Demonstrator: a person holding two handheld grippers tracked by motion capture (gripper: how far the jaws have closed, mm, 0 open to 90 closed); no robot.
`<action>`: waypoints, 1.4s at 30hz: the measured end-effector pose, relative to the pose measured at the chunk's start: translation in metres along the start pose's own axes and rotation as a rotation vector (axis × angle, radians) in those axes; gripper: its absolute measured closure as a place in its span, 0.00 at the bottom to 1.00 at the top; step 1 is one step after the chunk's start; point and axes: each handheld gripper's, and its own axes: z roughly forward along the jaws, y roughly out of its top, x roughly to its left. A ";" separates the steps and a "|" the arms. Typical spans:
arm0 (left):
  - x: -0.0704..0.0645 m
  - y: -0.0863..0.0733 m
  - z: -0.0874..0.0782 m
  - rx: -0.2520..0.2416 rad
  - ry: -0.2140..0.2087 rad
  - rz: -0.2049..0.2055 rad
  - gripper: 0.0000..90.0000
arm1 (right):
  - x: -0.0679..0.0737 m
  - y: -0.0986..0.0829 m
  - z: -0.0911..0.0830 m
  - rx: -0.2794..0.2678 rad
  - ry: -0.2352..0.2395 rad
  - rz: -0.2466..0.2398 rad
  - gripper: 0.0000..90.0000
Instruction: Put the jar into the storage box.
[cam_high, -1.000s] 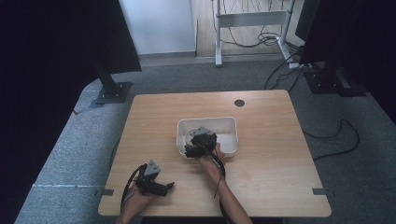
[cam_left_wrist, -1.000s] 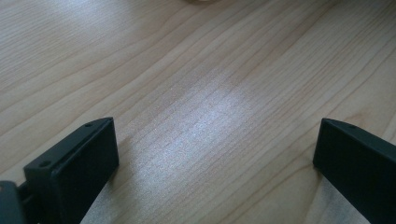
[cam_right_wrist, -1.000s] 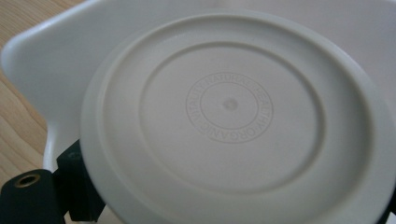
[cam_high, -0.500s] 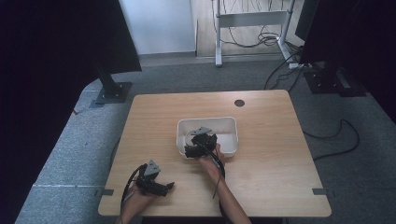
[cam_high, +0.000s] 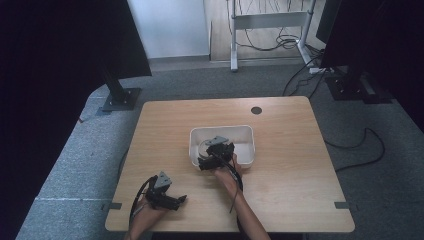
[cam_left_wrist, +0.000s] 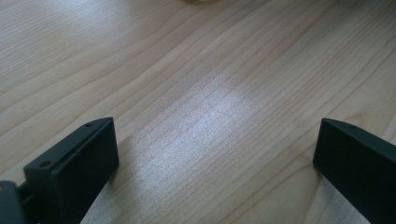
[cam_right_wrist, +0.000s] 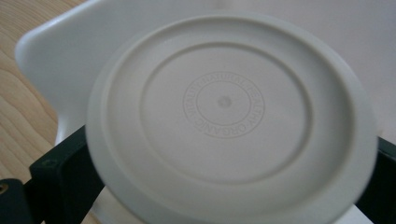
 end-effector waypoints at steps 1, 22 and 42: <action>0.000 0.000 0.000 -0.002 0.000 0.000 0.00 | 0.000 0.000 -0.001 -0.001 0.000 -0.002 0.00; 0.000 0.000 0.000 0.000 0.000 0.001 0.00 | -0.006 -0.002 -0.026 -0.038 0.025 -0.020 0.01; 0.000 0.000 0.000 0.000 0.001 0.002 0.00 | -0.007 -0.008 -0.045 -0.033 0.043 -0.075 0.02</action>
